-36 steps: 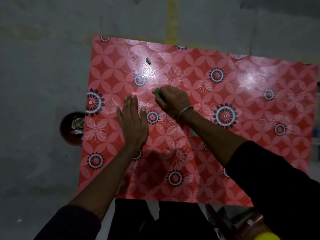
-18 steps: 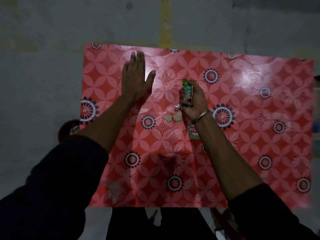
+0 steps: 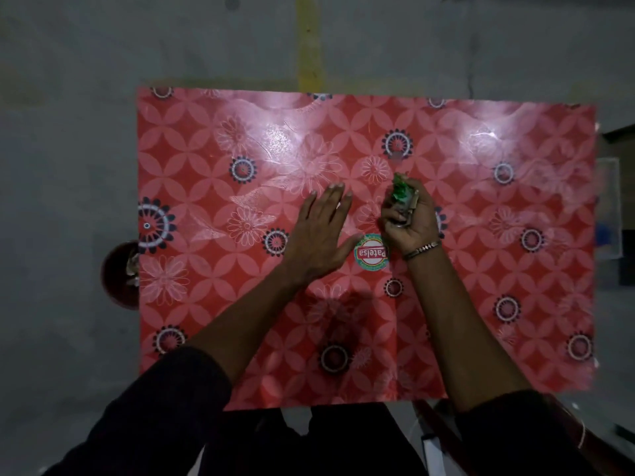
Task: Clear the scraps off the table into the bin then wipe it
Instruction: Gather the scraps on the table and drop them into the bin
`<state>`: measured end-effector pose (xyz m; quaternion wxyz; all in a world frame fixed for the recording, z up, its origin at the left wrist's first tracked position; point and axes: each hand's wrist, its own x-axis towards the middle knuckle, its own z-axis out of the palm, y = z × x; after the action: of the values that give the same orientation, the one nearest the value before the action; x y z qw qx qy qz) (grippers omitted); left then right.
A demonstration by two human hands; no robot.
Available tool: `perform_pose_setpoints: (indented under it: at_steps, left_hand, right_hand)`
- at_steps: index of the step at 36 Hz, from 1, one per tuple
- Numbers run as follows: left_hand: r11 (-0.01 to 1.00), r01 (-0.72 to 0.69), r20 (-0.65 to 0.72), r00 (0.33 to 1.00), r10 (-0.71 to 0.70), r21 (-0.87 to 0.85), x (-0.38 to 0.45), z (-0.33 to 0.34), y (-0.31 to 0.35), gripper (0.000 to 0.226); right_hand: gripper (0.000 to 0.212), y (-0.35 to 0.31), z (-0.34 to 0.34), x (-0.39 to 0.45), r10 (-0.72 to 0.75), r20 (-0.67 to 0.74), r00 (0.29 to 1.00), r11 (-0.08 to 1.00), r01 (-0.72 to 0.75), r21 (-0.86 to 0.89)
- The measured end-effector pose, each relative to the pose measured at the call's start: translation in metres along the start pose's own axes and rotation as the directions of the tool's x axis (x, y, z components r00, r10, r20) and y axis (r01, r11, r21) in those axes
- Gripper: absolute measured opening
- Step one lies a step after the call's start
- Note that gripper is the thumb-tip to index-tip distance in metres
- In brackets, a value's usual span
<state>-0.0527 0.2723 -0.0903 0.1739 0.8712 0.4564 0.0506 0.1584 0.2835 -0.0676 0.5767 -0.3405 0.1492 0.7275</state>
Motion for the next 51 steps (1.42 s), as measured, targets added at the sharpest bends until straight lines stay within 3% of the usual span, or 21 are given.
perform_pose_setpoints:
  at_steps: [6,19,27,30,32,34,35,36,37,38,39,40,41,43,46,49,51]
  left_hand:
    - [0.993,-0.057,-0.179,0.981,0.075,0.105,0.009,-0.003,-0.006,0.037]
    - [0.968,-0.132,-0.216,0.960,0.179,0.214,0.014,-0.005,-0.007,0.035]
    - [0.995,-0.089,-0.176,0.980,0.096,0.043,0.009,-0.011,-0.006,0.046]
    - [0.999,0.021,-0.183,0.983,-0.027,-0.035,0.006,-0.013,-0.006,0.052]
    - [0.968,0.142,-0.196,0.963,-0.184,-0.207,0.001,-0.018,-0.007,0.053]
    - [0.845,0.308,-0.123,0.910,-0.396,-0.437,-0.003,-0.030,-0.003,0.054]
    - [0.728,0.397,-0.050,0.860,-0.507,-0.559,-0.004,-0.037,0.000,0.053]
    - [0.542,0.474,0.064,0.790,-0.609,-0.694,-0.003,-0.044,0.002,0.050]
    - [0.264,0.527,0.228,0.693,-0.684,-0.808,-0.002,-0.051,0.003,0.044]
    - [-0.080,0.527,0.431,0.588,-0.684,-0.846,-0.003,-0.056,0.003,0.040]
    - [-0.396,0.454,0.599,0.524,-0.606,-0.798,-0.005,-0.061,0.001,0.040]
    - [-0.608,0.348,0.688,0.508,-0.518,-0.714,-0.010,-0.063,-0.001,0.046]
    - [-0.714,0.263,0.720,0.515,-0.465,-0.649,-0.016,-0.065,0.000,0.052]
    - [-0.812,0.150,0.728,0.553,-0.405,-0.565,-0.026,-0.070,0.003,0.058]
    - [-0.872,0.051,0.733,0.566,-0.376,-0.487,-0.037,-0.080,0.014,0.062]
    - [-0.869,-0.031,0.738,0.513,-0.438,-0.494,-0.047,-0.077,0.016,0.056]
    - [-0.867,0.011,0.765,0.478,-0.432,-0.497,-0.054,-0.081,0.017,0.036]
  right_hand:
    - [0.010,-0.004,-0.014,-0.020,-0.054,-0.095,0.994,0.998,0.056,0.019]
    - [0.011,0.011,-0.017,-0.036,-0.059,-0.160,0.985,0.997,0.067,0.041]
    - [0.011,0.024,-0.006,-0.037,-0.050,-0.175,0.983,0.999,0.052,0.010]
    - [0.011,0.029,0.001,-0.038,-0.056,-0.179,0.982,0.998,0.054,-0.014]
    - [0.009,0.032,0.008,-0.041,-0.073,-0.204,0.976,0.997,0.067,-0.037]
    - [0.009,0.034,0.016,-0.044,-0.083,-0.205,0.975,0.996,0.075,-0.049]
    - [0.011,0.036,0.019,-0.045,-0.078,-0.198,0.977,0.997,0.070,-0.045]
    - [0.013,0.039,0.022,-0.045,-0.068,-0.191,0.979,0.997,0.062,-0.036]
    - [0.016,0.043,0.025,-0.045,-0.054,-0.185,0.981,0.998,0.051,-0.023]
    - [0.018,0.047,0.028,-0.045,-0.040,-0.182,0.983,0.999,0.039,-0.008]
    - [0.017,0.053,0.030,-0.045,-0.028,-0.179,0.983,1.000,0.030,0.007]
    - [0.015,0.060,0.033,-0.045,-0.019,-0.174,0.985,1.000,0.023,0.018]
    - [0.014,0.067,0.036,-0.044,-0.018,-0.167,0.986,0.999,0.022,0.025]
    - [0.012,0.085,0.044,-0.044,-0.019,-0.143,0.990,1.000,0.022,0.021]
    - [0.014,0.114,0.064,-0.045,-0.016,-0.152,0.988,0.999,0.009,-0.045]
    - [0.007,0.148,0.072,-0.044,-0.066,-0.256,0.964,0.992,0.035,-0.125]
    - [0.013,0.165,0.071,-0.046,-0.106,-0.302,0.947,0.988,0.065,-0.142]
